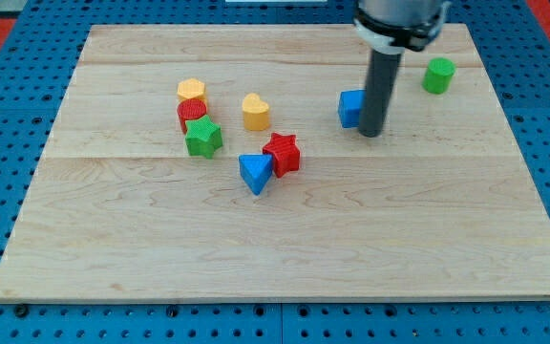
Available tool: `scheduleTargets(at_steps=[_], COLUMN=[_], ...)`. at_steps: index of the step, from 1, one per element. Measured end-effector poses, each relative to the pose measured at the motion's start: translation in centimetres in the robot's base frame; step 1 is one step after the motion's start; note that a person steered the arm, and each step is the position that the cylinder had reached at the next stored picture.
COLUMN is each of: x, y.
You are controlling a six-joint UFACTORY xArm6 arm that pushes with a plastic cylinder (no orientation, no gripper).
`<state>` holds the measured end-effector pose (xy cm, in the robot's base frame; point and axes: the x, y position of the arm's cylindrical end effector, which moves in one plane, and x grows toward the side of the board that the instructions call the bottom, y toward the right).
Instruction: Group up the red star and triangle with the heart
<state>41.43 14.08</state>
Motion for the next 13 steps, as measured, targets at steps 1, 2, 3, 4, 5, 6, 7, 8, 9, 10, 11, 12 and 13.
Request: scheduleTargets(at_steps=[1, 2, 3, 4, 5, 6, 7, 8, 9, 10, 11, 12, 13], x=[6.4, 10.7, 9.7, 7.0, 5.3, 5.3, 5.3, 5.3, 5.4, 5.5, 5.5, 5.5, 5.1], y=[-0.8, -8.6, -13.8, -19.2, -25.4, -23.2, -20.8, -20.7, -19.7, -15.5, -15.4, -14.4, -14.1])
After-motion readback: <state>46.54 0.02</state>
